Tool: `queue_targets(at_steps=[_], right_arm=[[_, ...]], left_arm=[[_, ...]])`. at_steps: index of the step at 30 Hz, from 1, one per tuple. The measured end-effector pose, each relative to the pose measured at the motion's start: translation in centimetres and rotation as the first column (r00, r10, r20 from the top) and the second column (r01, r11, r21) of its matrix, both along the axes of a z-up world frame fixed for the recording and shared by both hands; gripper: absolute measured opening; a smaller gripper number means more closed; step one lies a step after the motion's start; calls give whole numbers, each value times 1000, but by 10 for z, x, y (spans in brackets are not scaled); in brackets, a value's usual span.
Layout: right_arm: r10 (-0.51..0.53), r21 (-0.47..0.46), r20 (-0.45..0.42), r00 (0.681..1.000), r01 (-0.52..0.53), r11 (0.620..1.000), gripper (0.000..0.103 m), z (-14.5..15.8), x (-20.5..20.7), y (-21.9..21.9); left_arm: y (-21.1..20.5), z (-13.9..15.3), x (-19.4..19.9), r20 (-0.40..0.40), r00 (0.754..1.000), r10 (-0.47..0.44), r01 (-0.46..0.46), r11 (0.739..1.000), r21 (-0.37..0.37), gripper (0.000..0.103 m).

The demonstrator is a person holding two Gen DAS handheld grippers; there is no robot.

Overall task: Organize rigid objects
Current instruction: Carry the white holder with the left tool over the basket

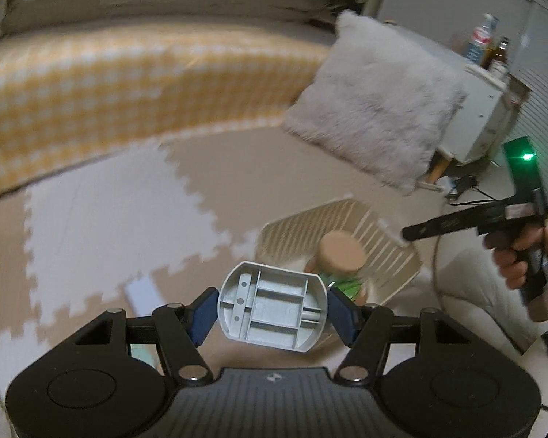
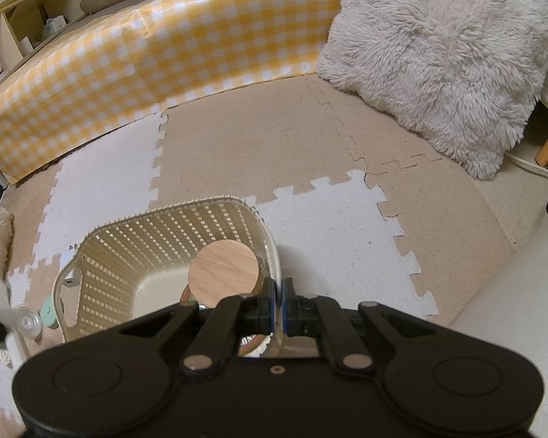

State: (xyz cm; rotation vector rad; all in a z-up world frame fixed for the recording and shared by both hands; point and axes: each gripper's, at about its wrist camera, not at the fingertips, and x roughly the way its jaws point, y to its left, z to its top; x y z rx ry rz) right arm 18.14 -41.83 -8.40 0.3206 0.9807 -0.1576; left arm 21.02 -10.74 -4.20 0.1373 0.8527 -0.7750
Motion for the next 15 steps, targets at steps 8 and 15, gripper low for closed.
queue_targets(at_steps=[8, 15], right_arm=[[-1, 3, 1, 1000, 1, 1000, 4, -1, 0, 1], [-2, 4, 1, 1000, 2, 1000, 4, -1, 0, 1]], left_arm=[[-56, 2, 13, 44, 995, -94, 91, 994, 65, 65], [-110, -17, 11, 89, 979, -186, 158, 955, 250, 65]])
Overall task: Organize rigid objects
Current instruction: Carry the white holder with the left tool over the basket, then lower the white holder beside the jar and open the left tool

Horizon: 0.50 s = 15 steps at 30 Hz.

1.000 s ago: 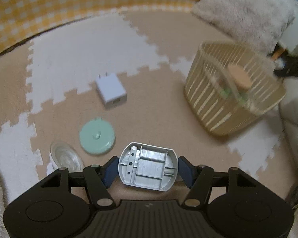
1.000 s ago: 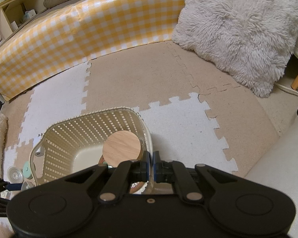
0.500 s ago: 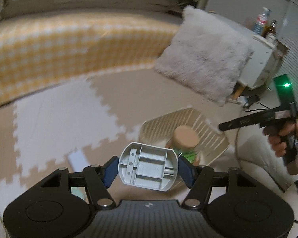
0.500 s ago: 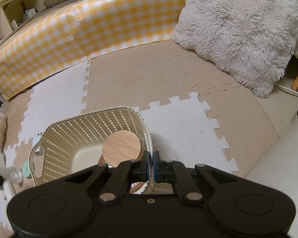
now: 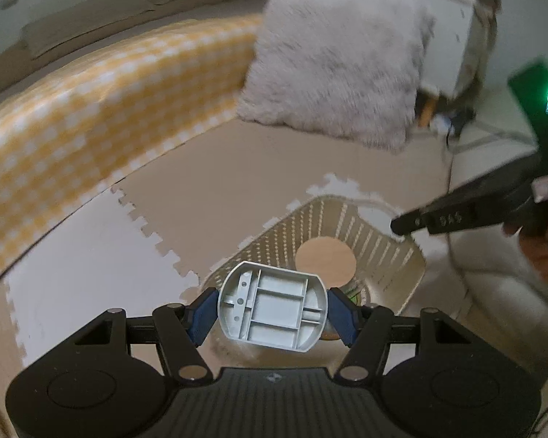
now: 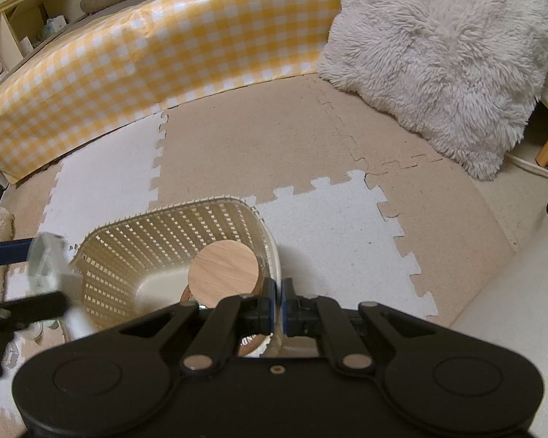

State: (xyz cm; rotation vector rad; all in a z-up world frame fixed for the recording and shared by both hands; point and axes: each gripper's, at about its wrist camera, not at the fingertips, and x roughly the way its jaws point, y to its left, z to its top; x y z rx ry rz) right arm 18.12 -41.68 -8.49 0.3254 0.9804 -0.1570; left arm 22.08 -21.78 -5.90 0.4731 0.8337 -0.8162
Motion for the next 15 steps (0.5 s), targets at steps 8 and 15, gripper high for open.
queue_targets(at_steps=[8, 15], right_arm=[[-2, 3, 0, 1000, 2, 1000, 4, 0, 0, 0], [-5, 9, 0, 1000, 5, 1000, 4, 0, 0, -1]], left_arm=[[-40, -36, -2, 36, 998, -51, 43, 980, 193, 65], [-50, -57, 4, -13, 999, -36, 38, 969, 243, 65]])
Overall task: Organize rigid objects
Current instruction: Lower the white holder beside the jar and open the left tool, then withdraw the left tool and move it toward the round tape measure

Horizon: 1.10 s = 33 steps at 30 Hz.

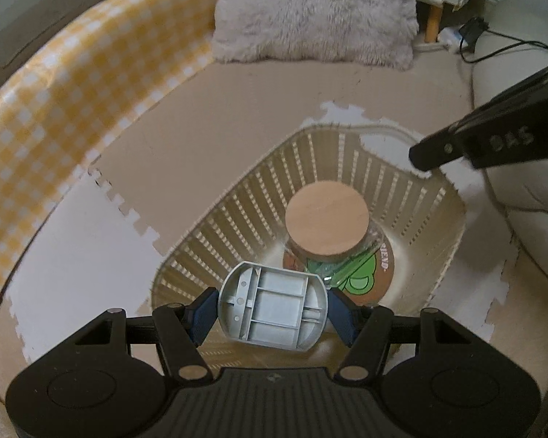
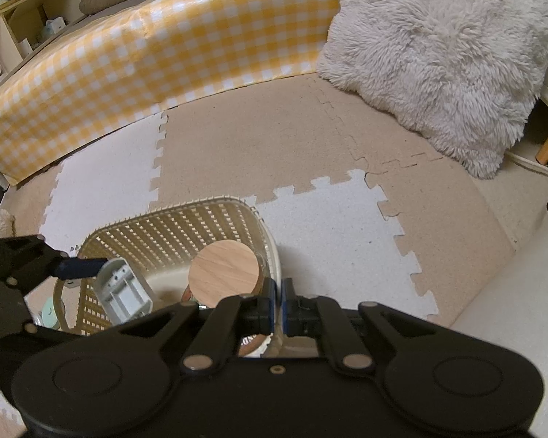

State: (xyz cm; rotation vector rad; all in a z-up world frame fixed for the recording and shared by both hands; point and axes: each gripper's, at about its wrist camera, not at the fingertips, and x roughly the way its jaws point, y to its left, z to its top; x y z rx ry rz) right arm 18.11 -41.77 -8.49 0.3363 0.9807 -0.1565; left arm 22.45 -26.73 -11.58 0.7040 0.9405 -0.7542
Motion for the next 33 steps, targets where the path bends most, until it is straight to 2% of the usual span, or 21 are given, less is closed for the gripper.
queue_targets(at_steps=[6, 11, 17, 29, 33], right_arm=[[-4, 6, -2, 1000, 4, 1000, 4, -1, 0, -2], [-2, 7, -1, 1000, 2, 1000, 4, 0, 0, -3], [-2, 6, -2, 1000, 2, 1000, 4, -1, 0, -3], [0, 0, -11, 1000, 0, 1000, 4, -3, 2, 0], [0, 3, -11, 1000, 0, 1000, 4, -3, 2, 0]], left_arm=[[6, -6, 10, -39, 998, 50, -51, 998, -32, 67], [7, -4, 12, -8, 997, 72, -72, 997, -25, 79], [14, 3, 12, -49, 995, 87, -89, 994, -57, 86], [27, 36, -7, -77, 993, 89, -100, 984, -147, 92], [31, 53, -18, -51, 996, 77, -85, 981, -173, 98]])
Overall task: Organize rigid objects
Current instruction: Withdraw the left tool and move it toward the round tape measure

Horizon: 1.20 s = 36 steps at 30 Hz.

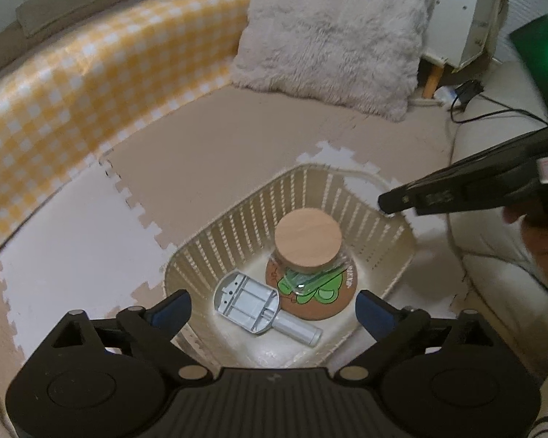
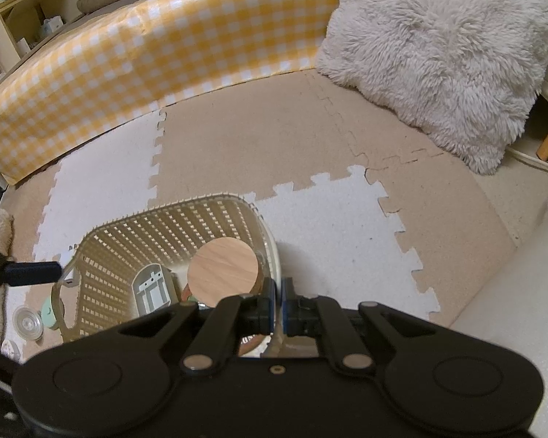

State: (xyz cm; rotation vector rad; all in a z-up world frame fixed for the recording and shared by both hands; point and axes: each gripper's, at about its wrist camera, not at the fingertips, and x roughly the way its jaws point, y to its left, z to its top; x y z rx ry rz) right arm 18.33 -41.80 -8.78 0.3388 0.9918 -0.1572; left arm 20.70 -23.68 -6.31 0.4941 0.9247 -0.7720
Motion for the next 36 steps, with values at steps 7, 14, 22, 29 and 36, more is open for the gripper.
queue_targets(at_steps=[7, 14, 22, 29, 36], right_arm=[[-1, 3, 1, 1000, 1, 1000, 4, 0, -1, -1], [-1, 3, 1, 1000, 1, 1000, 4, 0, -1, -1], [0, 3, -1, 1000, 0, 1000, 4, 0, -1, -1], [-1, 6, -3, 1000, 1, 1000, 4, -1, -2, -2], [0, 4, -3, 1000, 0, 1000, 4, -1, -2, -2]], left_arm=[[13, 25, -10, 27, 999, 33, -32, 998, -48, 103], [37, 42, -24, 31, 996, 88, -84, 989, -118, 103], [75, 53, -32, 79, 978, 195, -178, 966, -188, 103], [125, 53, -20, 110, 937, 330, -295, 922, -252, 103], [178, 50, -6, 100, 885, 455, -415, 867, -275, 103]])
